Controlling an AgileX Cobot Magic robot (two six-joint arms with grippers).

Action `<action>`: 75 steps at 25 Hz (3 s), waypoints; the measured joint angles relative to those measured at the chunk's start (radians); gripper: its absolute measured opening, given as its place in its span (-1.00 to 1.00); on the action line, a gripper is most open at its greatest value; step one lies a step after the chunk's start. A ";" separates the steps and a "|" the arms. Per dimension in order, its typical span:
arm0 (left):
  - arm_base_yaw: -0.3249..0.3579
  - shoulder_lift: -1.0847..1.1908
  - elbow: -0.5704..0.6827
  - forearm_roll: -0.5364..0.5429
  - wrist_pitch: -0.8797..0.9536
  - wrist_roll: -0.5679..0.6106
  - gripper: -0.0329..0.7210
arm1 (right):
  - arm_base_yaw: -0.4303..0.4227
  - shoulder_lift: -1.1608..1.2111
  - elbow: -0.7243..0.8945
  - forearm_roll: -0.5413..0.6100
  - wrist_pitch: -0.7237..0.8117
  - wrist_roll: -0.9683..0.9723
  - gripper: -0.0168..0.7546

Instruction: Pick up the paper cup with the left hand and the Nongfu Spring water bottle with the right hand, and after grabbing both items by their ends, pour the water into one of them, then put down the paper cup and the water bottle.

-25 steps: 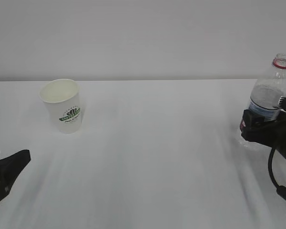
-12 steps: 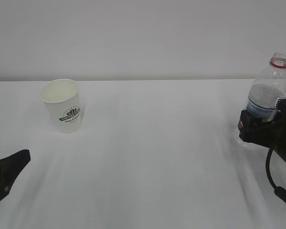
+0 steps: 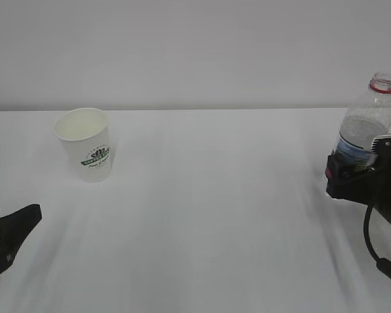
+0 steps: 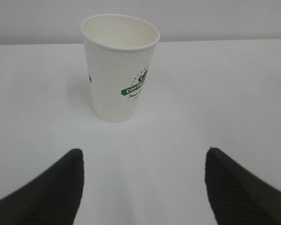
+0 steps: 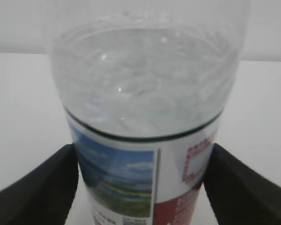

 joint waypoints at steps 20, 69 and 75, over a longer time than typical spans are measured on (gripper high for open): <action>0.000 0.000 0.000 0.001 0.000 -0.012 0.63 | 0.000 0.061 -0.120 0.017 0.006 -0.010 0.76; 0.000 0.107 0.000 -0.009 -0.003 0.034 0.54 | 0.000 -0.379 0.068 -0.130 0.225 -0.035 0.38; 0.000 0.139 -0.013 -0.056 -0.003 0.072 0.57 | 0.000 -0.456 0.069 -0.137 0.300 -0.035 0.38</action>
